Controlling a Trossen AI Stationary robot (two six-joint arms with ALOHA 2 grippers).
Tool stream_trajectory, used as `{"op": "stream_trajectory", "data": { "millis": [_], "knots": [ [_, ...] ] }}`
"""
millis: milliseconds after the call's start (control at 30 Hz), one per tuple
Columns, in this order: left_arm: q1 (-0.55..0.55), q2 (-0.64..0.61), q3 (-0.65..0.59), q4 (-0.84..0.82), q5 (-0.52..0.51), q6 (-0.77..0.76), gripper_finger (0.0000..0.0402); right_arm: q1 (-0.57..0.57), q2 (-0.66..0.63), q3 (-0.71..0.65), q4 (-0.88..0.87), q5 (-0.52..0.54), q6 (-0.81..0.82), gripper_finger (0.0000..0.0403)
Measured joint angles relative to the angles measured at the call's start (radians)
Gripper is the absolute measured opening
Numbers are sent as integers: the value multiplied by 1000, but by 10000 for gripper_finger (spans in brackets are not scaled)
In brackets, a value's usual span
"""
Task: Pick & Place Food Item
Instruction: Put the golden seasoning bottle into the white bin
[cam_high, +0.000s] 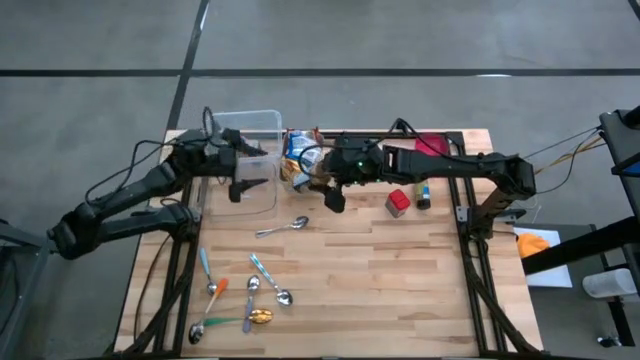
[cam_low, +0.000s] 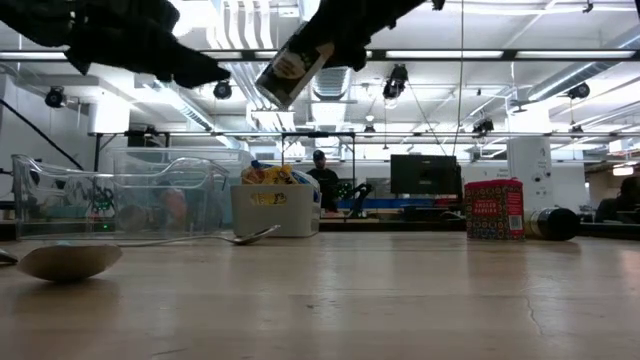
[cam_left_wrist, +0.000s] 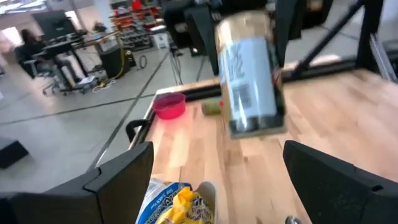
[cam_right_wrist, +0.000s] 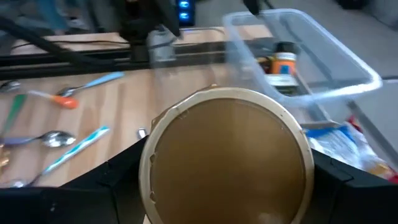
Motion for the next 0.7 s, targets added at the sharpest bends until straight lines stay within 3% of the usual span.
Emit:
{"op": "stream_trajectory", "data": {
  "millis": [367,700],
  "knots": [
    [-61,206,6,149,71,-54,361,0,0,-9,52,-3,-15,278],
    [-88,272,7,242,71,-64,361,-1,1,-19,95,-5,-15,277]
  ]
}}
